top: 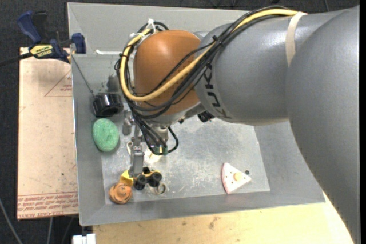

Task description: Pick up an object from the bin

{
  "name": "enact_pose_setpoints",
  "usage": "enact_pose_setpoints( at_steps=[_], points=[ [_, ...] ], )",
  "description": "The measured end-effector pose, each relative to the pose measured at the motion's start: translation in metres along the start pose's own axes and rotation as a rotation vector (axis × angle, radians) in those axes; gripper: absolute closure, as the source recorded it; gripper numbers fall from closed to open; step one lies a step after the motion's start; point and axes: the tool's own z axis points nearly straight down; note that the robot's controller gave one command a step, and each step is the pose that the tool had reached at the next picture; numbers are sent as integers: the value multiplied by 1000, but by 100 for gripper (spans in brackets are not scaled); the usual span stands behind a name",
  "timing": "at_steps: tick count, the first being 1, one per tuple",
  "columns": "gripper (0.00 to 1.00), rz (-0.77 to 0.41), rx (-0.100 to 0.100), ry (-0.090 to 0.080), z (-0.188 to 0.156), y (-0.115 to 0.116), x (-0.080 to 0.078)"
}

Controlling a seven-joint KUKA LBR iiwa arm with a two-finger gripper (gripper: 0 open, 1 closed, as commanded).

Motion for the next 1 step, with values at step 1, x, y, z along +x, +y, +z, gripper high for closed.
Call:
enact_pose_setpoints(
  at_steps=[1],
  points=[
    [0,4,-2,-7,-5,-1,-2]
  ],
)
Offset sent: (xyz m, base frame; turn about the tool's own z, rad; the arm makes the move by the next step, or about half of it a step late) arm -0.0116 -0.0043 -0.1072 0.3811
